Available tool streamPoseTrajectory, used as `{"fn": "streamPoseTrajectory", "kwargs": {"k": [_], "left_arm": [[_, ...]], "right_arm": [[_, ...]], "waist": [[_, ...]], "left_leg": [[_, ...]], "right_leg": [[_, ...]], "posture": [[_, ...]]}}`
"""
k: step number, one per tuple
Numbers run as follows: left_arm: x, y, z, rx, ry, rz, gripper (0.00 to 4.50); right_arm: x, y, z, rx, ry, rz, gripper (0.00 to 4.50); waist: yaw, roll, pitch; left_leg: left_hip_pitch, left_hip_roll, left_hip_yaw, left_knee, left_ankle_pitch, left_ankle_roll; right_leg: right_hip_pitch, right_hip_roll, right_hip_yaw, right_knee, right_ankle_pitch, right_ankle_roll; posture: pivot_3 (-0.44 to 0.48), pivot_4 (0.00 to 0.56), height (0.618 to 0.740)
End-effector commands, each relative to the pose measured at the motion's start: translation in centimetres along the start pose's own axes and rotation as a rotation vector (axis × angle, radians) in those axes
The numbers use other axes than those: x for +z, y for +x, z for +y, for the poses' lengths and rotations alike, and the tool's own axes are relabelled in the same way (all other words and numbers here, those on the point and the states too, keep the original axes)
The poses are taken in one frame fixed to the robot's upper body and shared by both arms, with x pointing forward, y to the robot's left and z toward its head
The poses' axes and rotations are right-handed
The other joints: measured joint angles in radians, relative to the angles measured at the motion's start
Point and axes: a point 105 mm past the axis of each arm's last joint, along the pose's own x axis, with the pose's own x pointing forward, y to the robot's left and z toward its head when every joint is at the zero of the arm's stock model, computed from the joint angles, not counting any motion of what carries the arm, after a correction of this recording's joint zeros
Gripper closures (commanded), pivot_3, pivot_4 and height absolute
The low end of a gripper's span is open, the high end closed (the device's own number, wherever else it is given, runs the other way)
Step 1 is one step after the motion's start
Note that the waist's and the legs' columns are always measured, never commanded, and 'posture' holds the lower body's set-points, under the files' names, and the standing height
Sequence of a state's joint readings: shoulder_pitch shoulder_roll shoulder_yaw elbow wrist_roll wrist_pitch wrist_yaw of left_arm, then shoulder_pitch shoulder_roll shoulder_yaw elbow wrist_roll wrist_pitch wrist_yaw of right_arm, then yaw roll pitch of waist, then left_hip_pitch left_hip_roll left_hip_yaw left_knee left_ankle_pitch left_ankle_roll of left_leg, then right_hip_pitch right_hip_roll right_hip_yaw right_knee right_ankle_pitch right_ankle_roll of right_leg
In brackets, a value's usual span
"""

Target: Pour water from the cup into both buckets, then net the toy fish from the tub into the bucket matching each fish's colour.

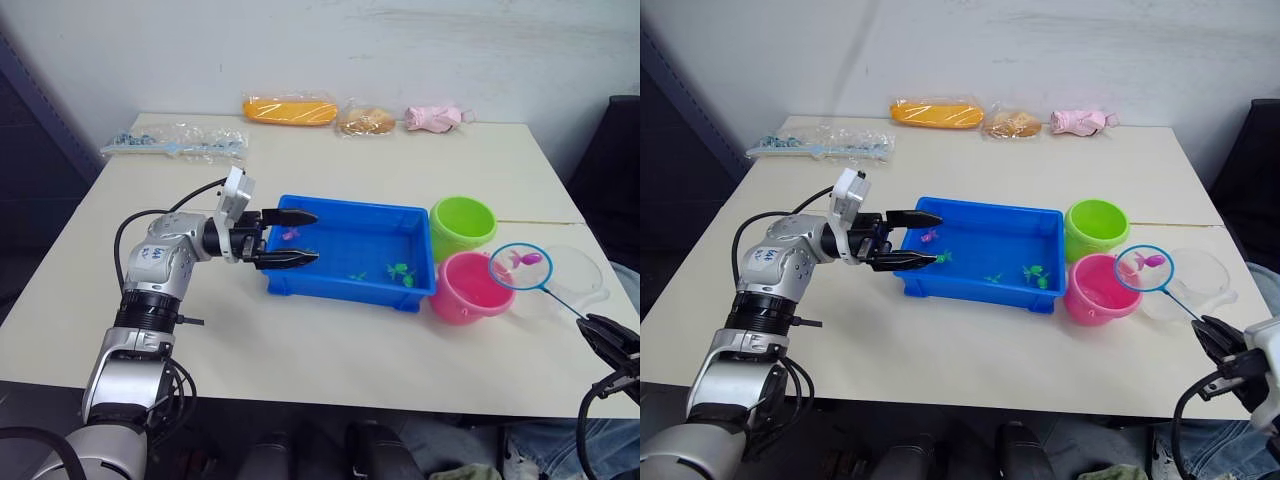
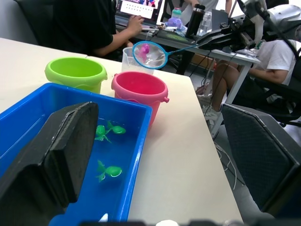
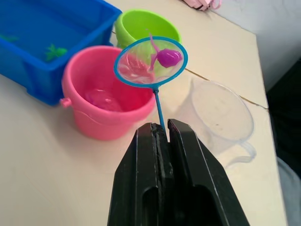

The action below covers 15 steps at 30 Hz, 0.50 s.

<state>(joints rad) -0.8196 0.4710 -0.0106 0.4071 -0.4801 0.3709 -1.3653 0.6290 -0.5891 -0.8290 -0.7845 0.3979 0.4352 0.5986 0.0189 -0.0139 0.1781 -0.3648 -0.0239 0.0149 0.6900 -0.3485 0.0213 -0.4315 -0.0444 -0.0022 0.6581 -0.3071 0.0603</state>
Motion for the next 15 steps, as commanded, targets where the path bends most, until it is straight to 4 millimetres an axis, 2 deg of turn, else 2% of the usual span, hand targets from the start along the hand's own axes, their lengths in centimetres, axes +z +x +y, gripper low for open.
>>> {"fn": "streamPoseTrajectory", "kwargs": {"k": [1,5,10,15], "left_arm": [[1.2,0.2,-0.1,-0.019,0.051,-0.013,0.02],[1.1,0.1,0.0,-0.011,0.046,-0.014,0.02],[1.1,-0.1,0.0,-0.004,0.043,-0.015,0.02],[1.1,-0.3,0.2,0.005,0.041,-0.016,0.02]], "right_arm": [[-0.5,0.2,0.3,-0.025,-0.200,0.003,4.50],[-0.5,0.6,0.5,-0.049,-0.330,-0.025,4.50],[-0.8,1.0,-0.6,-0.140,-0.493,-0.010,4.50],[0.1,1.6,0.0,-0.095,-0.794,-0.041,4.50]], "waist": [[0.001,0.000,0.000],[0.001,0.000,0.000],[0.001,0.000,0.000],[0.000,0.000,0.000]], "left_leg": [[0.000,0.000,0.000,0.000,0.000,0.000],[0.000,0.000,0.000,0.000,0.000,0.000],[0.001,0.000,0.000,0.000,0.000,-0.001],[0.001,0.000,0.000,0.000,0.000,-0.001]], "right_leg": [[0.000,0.000,0.000,0.000,0.000,0.000],[0.000,0.000,0.000,0.000,0.000,0.000],[0.000,0.000,0.000,0.000,0.000,0.000],[0.000,0.001,0.000,0.000,0.000,0.000]], "posture": [[0.000,0.150,0.740],[0.000,0.150,0.740],[0.000,0.150,0.740],[0.000,0.150,0.740]]}}
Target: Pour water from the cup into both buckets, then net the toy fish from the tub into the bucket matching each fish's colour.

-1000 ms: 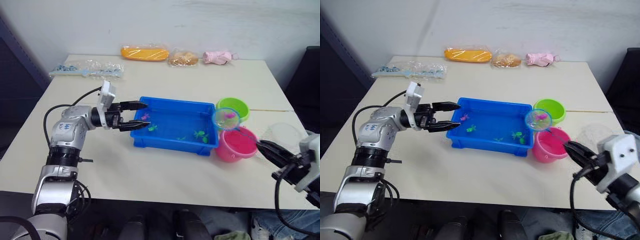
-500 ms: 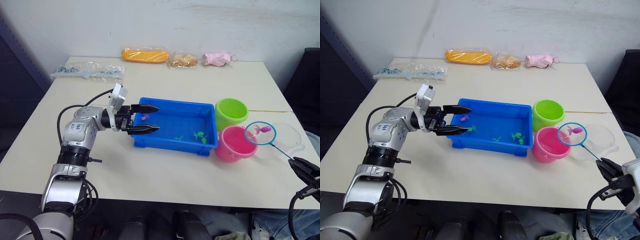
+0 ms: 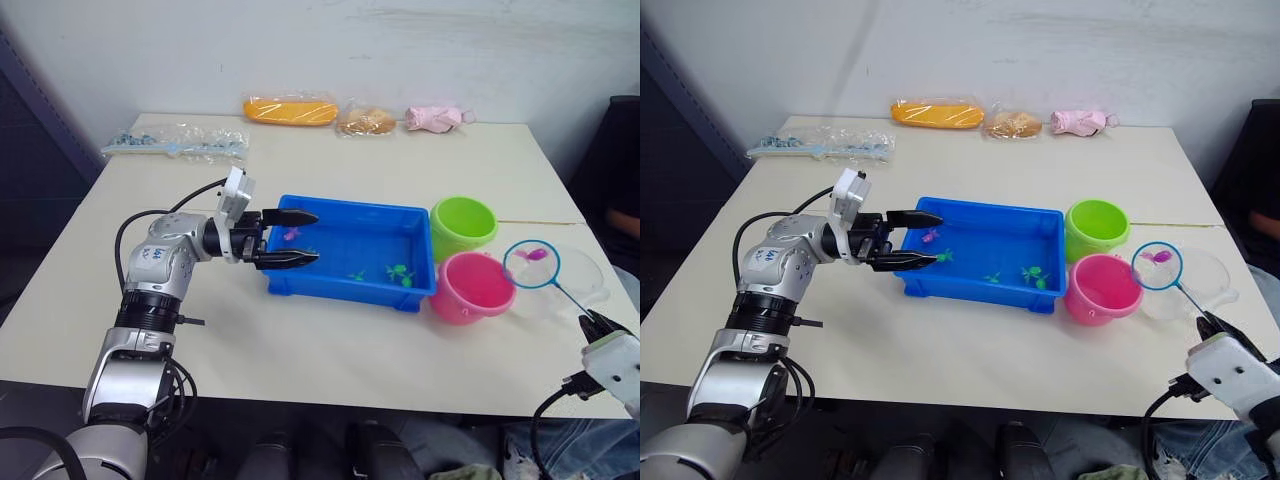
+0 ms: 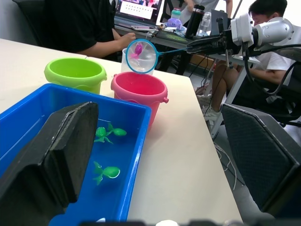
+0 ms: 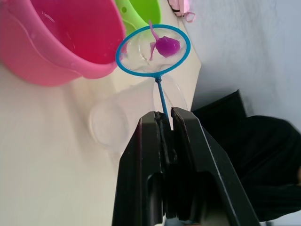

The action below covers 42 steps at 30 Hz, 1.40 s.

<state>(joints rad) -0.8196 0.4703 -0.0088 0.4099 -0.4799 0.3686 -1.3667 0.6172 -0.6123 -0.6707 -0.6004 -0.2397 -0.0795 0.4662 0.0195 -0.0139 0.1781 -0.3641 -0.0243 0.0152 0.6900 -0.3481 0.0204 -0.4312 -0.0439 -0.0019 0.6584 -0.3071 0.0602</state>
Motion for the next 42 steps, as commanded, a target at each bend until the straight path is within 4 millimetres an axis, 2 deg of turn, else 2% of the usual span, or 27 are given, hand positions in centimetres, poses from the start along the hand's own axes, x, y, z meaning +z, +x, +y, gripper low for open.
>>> {"fn": "streamPoseTrajectory", "kwargs": {"k": [1,8,14,16,19,22,25,28,31,34,37,42], "left_arm": [[1.1,-0.2,0.2,0.006,0.040,-0.014,0.02],[1.3,-0.2,0.4,0.015,0.044,-0.018,0.02],[1.5,-0.4,0.5,0.027,0.047,-0.025,0.02],[1.5,-0.6,0.5,0.037,0.048,-0.027,0.02],[1.8,-1.3,0.7,0.073,0.046,-0.039,0.02],[2.2,-2.3,0.8,0.119,0.047,-0.056,0.02],[2.2,-3.9,0.9,0.192,0.087,-0.044,0.02],[2.2,-5.6,0.8,0.277,0.128,-0.045,0.02],[2.4,-7.4,0.7,0.364,0.154,-0.052,0.02],[1.8,-11.3,0.8,0.511,0.194,0.047,0.02],[2.3,-13.2,0.7,0.575,0.208,0.075,0.02],[2.5,-15.0,0.3,0.626,0.202,0.121,0.02]], "right_arm": [[1.3,0.1,-0.4,-0.008,-0.182,-0.059,4.50],[1.6,0.2,0.3,0.013,-0.309,-0.088,4.50],[1.7,0.0,0.2,-0.010,-0.327,-0.087,4.50],[2.2,0.0,-0.5,-0.057,-0.218,-0.112,4.50],[3.2,0.1,-1.1,-0.096,0.175,-0.183,4.50],[4.1,0.6,-1.4,-0.030,0.494,-0.250,4.50],[6.6,2.1,-1.5,0.129,0.739,-0.350,4.50],[9.4,4.0,-1.6,0.295,0.850,-0.407,4.50],[11.9,5.9,-1.6,0.435,0.876,-0.435,4.50],[14.8,9.4,-0.9,0.578,0.823,-0.435,4.50],[16.2,12.4,-0.8,0.628,0.823,-0.382,4.50],[18.7,15.7,0.7,0.697,0.793,-0.318,4.50]], "waist": [[-0.001,0.000,0.000],[0.000,0.000,0.000],[0.000,0.000,0.000],[-0.001,0.000,0.000],[-0.005,0.000,0.000],[-0.014,0.000,0.000],[-0.024,0.000,0.000],[-0.039,0.000,0.000],[-0.040,0.000,0.000],[-0.042,-0.002,0.000],[-0.047,-0.001,0.001],[-0.039,-0.001,0.001]], "left_leg": [[0.000,0.000,0.000,0.000,0.000,0.000],[0.002,0.000,0.000,0.000,0.000,0.000],[0.003,0.000,0.001,0.000,0.000,0.000],[0.004,0.000,0.001,0.000,0.000,0.000],[0.005,0.000,0.001,0.000,0.000,0.000],[0.006,0.001,0.001,0.000,0.000,0.000],[0.006,0.001,0.000,-0.001,0.000,0.000],[0.008,0.002,0.001,-0.002,0.000,0.000],[0.009,0.002,-0.001,-0.005,0.000,0.000],[0.007,0.002,-0.004,-0.007,0.000,0.000],[0.007,0.001,-0.002,-0.008,0.000,0.001],[0.000,0.002,-0.005,-0.008,0.002,-0.003]], "right_leg": [[0.000,0.000,0.000,0.000,0.000,0.000],[0.002,0.000,0.001,0.000,0.000,0.000],[0.003,0.000,0.001,0.000,0.000,0.000],[0.003,0.000,0.001,0.000,0.000,0.000],[0.004,0.000,0.001,0.000,0.000,0.000],[0.005,0.000,0.001,0.001,0.000,0.000],[0.005,0.000,0.001,0.001,0.000,0.000],[0.006,-0.001,0.002,0.001,0.000,0.000],[0.005,-0.001,0.000,0.000,-0.001,-0.001],[0.004,-0.001,-0.002,-0.001,-0.001,-0.002],[0.003,-0.002,-0.001,-0.002,-0.001,-0.003],[-0.002,-0.003,-0.004,-0.003,-0.002,-0.004]], "posture": [[0.000,0.150,0.740],[0.000,0.150,0.740],[0.000,0.150,0.740],[0.000,0.150,0.740],[0.000,0.150,0.740],[0.000,0.150,0.740],[0.000,0.150,0.740],[0.000,0.150,0.740],[0.000,0.150,0.740],[0.000,0.150,0.740],[0.000,0.150,0.740],[0.000,0.150,0.740]]}}
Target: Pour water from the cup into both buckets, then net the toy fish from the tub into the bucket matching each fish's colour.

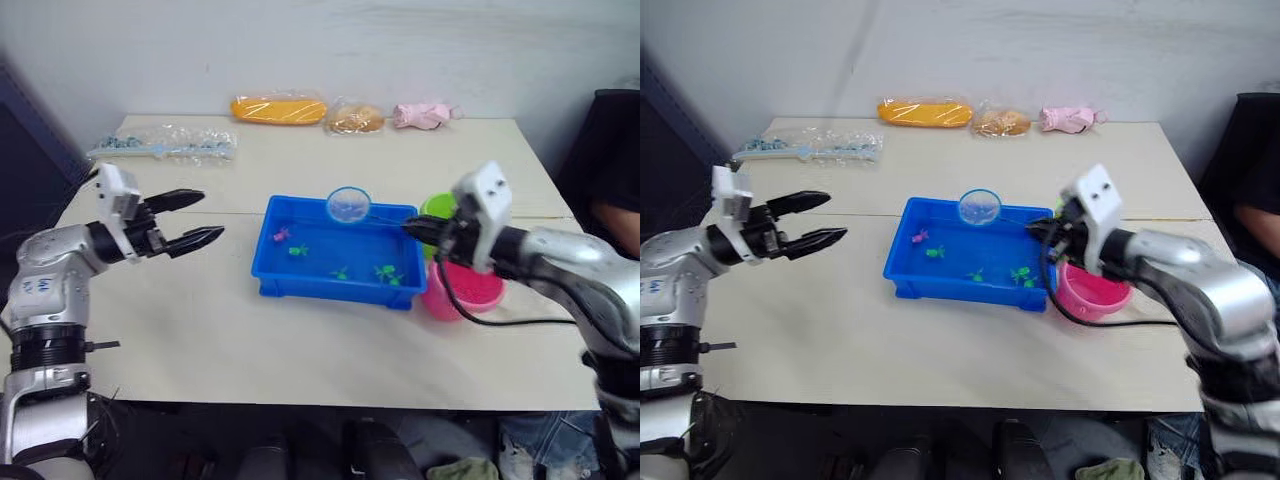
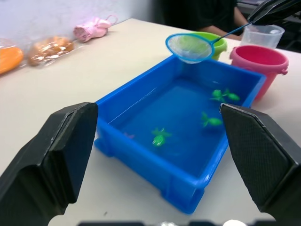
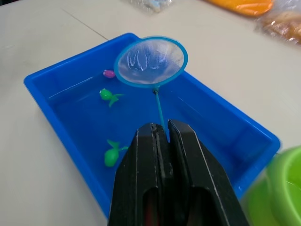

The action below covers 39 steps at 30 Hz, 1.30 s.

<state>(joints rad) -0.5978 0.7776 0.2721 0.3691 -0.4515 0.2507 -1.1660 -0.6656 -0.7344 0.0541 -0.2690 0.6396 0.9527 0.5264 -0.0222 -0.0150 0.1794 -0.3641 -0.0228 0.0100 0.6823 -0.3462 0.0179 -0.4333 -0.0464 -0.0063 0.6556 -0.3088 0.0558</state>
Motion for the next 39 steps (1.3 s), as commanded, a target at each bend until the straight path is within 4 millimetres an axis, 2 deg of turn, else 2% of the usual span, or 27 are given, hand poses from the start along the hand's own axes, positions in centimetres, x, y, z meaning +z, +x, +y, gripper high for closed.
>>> {"fn": "streamPoseTrajectory", "kwargs": {"k": [1,5,9,14,19,24,30,34,39], "left_arm": [[0.8,-1.1,0.5,0.034,0.033,0.003,0.02],[0.4,-1.7,0.3,0.039,0.011,0.037,0.02],[0.2,-1.9,-0.1,0.034,0.004,0.050,0.02],[0.1,-1.8,-0.5,0.028,-0.002,0.054,0.02],[0.0,-1.7,-0.7,0.025,-0.006,0.054,0.02],[0.1,-1.5,-0.8,0.018,-0.005,0.050,0.02],[0.1,-1.3,-0.9,0.010,-0.006,0.048,0.02],[0.0,-1.1,-0.9,0.004,-0.009,0.046,0.02],[-0.1,-0.8,-1.0,-0.006,-0.015,0.045,0.02]], "right_arm": [[-0.3,1.9,0.0,0.002,-0.024,0.066,4.50],[-0.9,6.1,0.6,-0.003,-0.074,0.123,4.50],[-0.8,8.4,0.7,-0.027,-0.120,0.126,4.50],[-0.8,10.0,0.9,-0.034,-0.164,0.140,4.50],[-0.8,11.3,2.5,0.024,-0.201,0.145,4.50],[-0.3,12.0,3.7,0.059,-0.199,0.116,4.50],[0.4,12.0,4.6,0.111,-0.146,0.053,4.50],[0.7,11.4,4.6,0.133,-0.098,0.038,4.50],[1.0,9.5,4.2,0.155,-0.004,0.037,4.50]], "waist": [[0.003,0.000,0.000],[-0.003,0.000,0.000],[-0.007,0.000,0.000],[-0.007,0.000,-0.001],[-0.008,0.000,-0.001],[-0.011,0.000,-0.001],[-0.012,0.000,-0.001],[-0.014,0.000,-0.001],[-0.012,0.000,-0.001]], "left_leg": [[-0.005,0.000,-0.001,0.001,0.000,0.000],[-0.014,-0.001,0.000,0.003,0.000,0.000],[-0.015,-0.001,0.000,0.003,0.000,0.000],[-0.015,-0.001,0.000,0.003,0.000,0.000],[-0.015,-0.001,0.000,0.003,0.000,0.000],[-0.015,-0.001,0.000,0.003,0.000,0.000],[-0.015,-0.001,0.000,0.003,0.000,-0.001],[-0.015,-0.001,0.000,0.003,0.000,-0.001],[-0.015,-0.001,0.000,0.003,0.000,-0.001]], "right_leg": [[-0.004,-0.001,-0.001,0.000,0.000,0.000],[-0.012,-0.001,-0.001,0.003,0.001,0.001],[-0.013,-0.001,-0.002,0.003,0.001,0.001],[-0.013,-0.001,-0.002,0.004,0.001,0.001],[-0.013,-0.001,-0.002,0.004,0.001,0.001],[-0.013,-0.001,-0.002,0.004,0.001,0.001],[-0.013,-0.001,-0.003,0.004,0.001,0.001],[-0.013,-0.001,-0.003,0.004,0.001,0.001],[-0.013,-0.001,-0.003,0.004,0.001,0.001]], "posture": [[0.000,0.150,0.740],[0.000,0.150,0.740],[0.000,0.150,0.740],[0.000,0.150,0.740],[0.000,0.150,0.740],[0.000,0.150,0.740],[0.000,0.150,0.740],[0.000,0.150,0.740],[0.000,0.150,0.740]]}}
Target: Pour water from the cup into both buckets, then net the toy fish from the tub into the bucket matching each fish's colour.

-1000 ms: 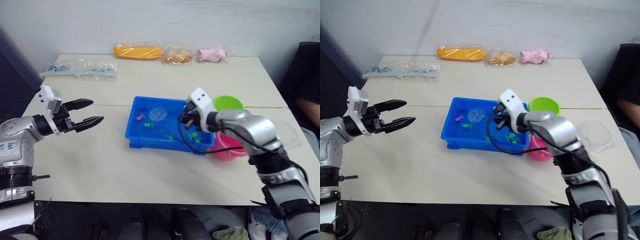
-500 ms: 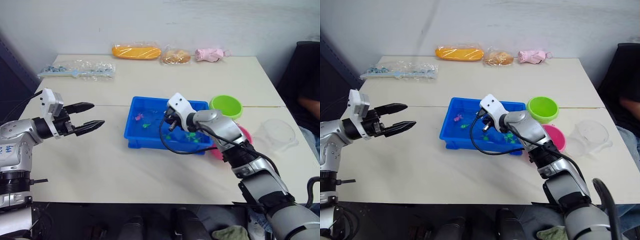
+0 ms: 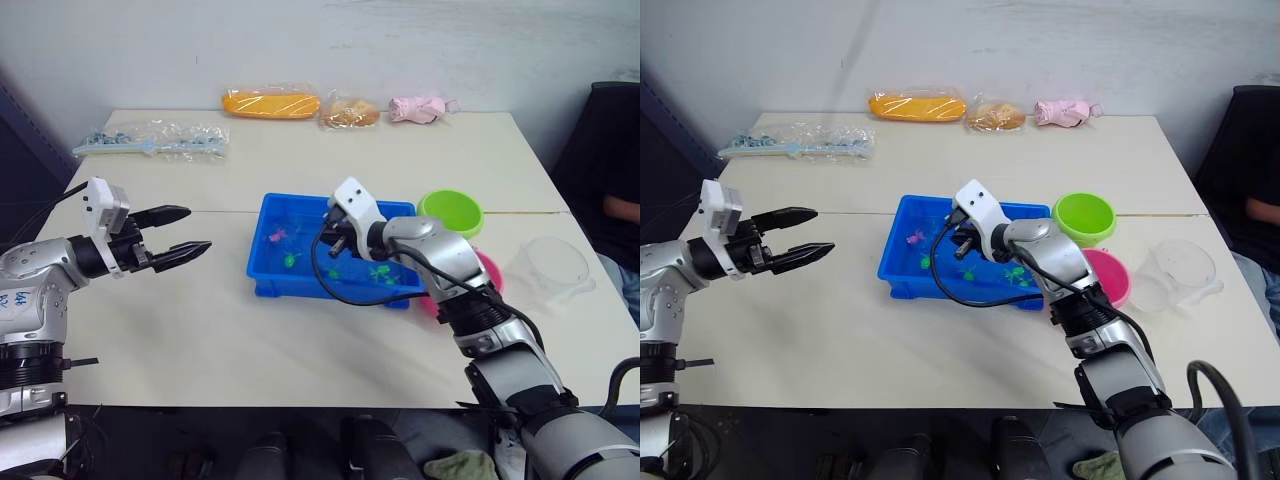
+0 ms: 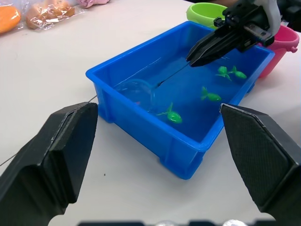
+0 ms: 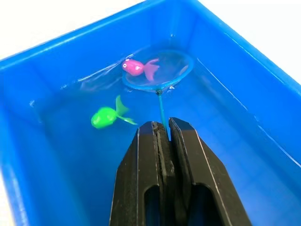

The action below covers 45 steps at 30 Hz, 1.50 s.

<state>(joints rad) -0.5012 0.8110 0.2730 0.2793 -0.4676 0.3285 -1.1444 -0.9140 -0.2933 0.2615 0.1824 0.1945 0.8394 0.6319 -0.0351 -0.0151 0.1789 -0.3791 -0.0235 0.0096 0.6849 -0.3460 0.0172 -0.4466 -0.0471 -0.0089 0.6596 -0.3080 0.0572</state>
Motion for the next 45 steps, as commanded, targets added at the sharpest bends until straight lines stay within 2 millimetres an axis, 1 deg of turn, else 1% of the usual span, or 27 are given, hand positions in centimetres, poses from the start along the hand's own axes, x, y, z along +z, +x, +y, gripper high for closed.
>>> {"fn": "streamPoseTrajectory", "kwargs": {"k": [1,5,10,14,16,19,21,23,25,27,30,34,36,40,43,45], "left_arm": [[1.4,0.2,-0.1,-0.012,0.039,-0.032,0.02],[1.3,0.5,-0.1,-0.021,0.036,-0.033,0.02],[1.4,1.2,-0.2,-0.044,0.034,-0.042,0.02],[1.9,2.2,-0.7,-0.091,0.042,-0.058,0.02],[2.0,2.5,-0.8,-0.107,0.046,-0.058,0.02],[2.6,3.2,-1.0,-0.146,0.058,-0.069,0.02],[2.9,4.1,-1.7,-0.205,0.064,-0.071,0.02],[3.1,4.7,-2.2,-0.252,0.069,-0.078,0.02],[3.4,5.6,-3.5,-0.337,0.073,-0.089,0.02],[3.3,6.5,-5.0,-0.436,0.079,-0.082,0.02],[3.6,7.3,-6.1,-0.506,0.076,-0.098,0.02],[4.3,8.6,-7.9,-0.601,0.059,-0.157,0.02],[4.5,9.4,-8.8,-0.645,0.059,-0.188,0.02],[5.1,10.5,-9.6,-0.680,0.039,-0.240,0.02],[5.0,11.2,-10.1,-0.705,0.035,-0.253,0.02],[4.8,11.5,-10.0,-0.705,0.031,-0.257,0.02]], "right_arm": [[1.3,-1.8,0.6,0.053,0.031,-0.055,4.50],[0.6,-3.6,0.3,0.043,0.049,-0.038,4.50],[-0.2,-6.1,0.6,0.056,0.059,-0.035,4.50],[-0.5,-9.0,0.2,0.031,0.067,-0.061,4.50],[-0.6,-9.9,0.1,0.017,0.078,-0.071,4.50],[-1.1,-11.8,-0.3,-0.030,0.102,-0.084,4.50],[-1.5,-13.5,-0.5,-0.063,0.113,-0.102,4.50],[-2.0,-14.7,-0.4,-0.083,0.115,-0.113,4.50],[-1.9,-16.6,-0.4,-0.109,0.117,-0.195,4.50],[-3.0,-18.6,-0.8,-0.182,0.125,-0.193,4.50],[-3.6,-20.8,-0.8,-0.248,0.138,-0.204,4.50],[-3.9,-23.9,0.0,-0.318,0.147,-0.224,4.50],[-4.2,-25.4,0.7,-0.352,0.153,-0.226,4.50],[-5.0,-27.3,2.0,-0.411,0.156,-0.196,4.50],[-5.8,-29.1,2.5,-0.494,0.156,-0.161,4.50],[-6.7,-30.1,2.7,-0.565,0.146,-0.108,4.50]], "waist": [[0.001,0.000,0.000],[0.004,0.000,0.000],[0.008,0.000,0.000],[0.009,0.000,0.000],[0.010,0.000,0.000],[0.010,0.000,0.000],[0.010,0.000,0.000],[0.011,0.000,0.000],[0.014,0.000,0.000],[0.019,0.000,0.000],[0.027,0.000,0.000],[0.038,0.000,0.000],[0.040,0.000,0.000],[0.047,-0.001,-0.001],[0.052,-0.001,-0.001],[0.052,-0.001,-0.001]], "left_leg": [[0.000,0.000,0.000,0.000,0.000,0.000],[0.000,0.000,0.000,0.000,0.000,0.000],[0.000,0.000,0.000,0.000,0.000,0.000],[0.000,0.000,0.000,0.000,0.000,0.000],[0.000,0.000,0.000,0.000,0.000,0.000],[0.000,0.000,-0.001,0.000,0.000,0.000],[0.000,0.000,-0.001,0.000,0.000,0.000],[0.000,0.000,-0.001,0.000,0.000,0.000],[0.000,0.000,-0.001,0.000,0.000,0.000],[0.000,0.000,-0.001,0.000,0.000,0.000],[0.001,0.000,0.000,0.000,0.000,0.000],[0.002,0.000,0.000,0.000,0.000,0.000],[0.003,0.000,0.000,0.000,0.000,0.000],[0.003,0.000,0.001,0.000,0.000,0.000],[0.004,0.000,0.001,0.000,0.000,0.001],[0.006,0.000,0.002,0.000,0.000,0.001]], "right_leg": [[0.000,0.000,0.000,0.000,0.000,0.000],[0.000,0.000,0.000,0.000,0.000,0.000],[0.000,0.000,0.000,0.000,0.000,0.000],[0.000,0.000,0.000,0.000,0.000,0.000],[0.001,0.000,0.000,0.000,0.000,0.000],[0.001,0.000,0.000,0.000,0.000,0.000],[0.001,0.000,0.000,0.000,0.000,0.000],[0.001,0.000,0.000,0.000,0.000,0.000],[0.001,0.000,0.000,-0.001,0.000,0.000],[0.002,0.000,0.000,0.000,0.000,0.000],[0.002,0.000,0.001,0.000,0.000,0.000],[0.002,0.001,0.002,0.001,0.000,0.000],[0.003,0.001,0.002,0.001,0.000,0.000],[0.004,0.001,0.002,0.001,0.000,0.001],[0.004,0.002,0.003,0.001,0.000,0.001],[0.006,0.002,0.004,0.001,0.000,0.001]], "posture": [[0.000,0.150,0.740],[0.000,0.150,0.740],[0.000,0.150,0.740],[0.000,0.150,0.740],[0.000,0.150,0.740],[0.000,0.150,0.740],[0.000,0.150,0.740],[0.000,0.150,0.740],[0.000,0.150,0.740],[0.000,0.150,0.740],[0.000,0.150,0.740],[0.000,0.150,0.740],[0.000,0.150,0.740],[0.000,0.150,0.740],[0.000,0.150,0.740],[0.000,0.150,0.740]]}}
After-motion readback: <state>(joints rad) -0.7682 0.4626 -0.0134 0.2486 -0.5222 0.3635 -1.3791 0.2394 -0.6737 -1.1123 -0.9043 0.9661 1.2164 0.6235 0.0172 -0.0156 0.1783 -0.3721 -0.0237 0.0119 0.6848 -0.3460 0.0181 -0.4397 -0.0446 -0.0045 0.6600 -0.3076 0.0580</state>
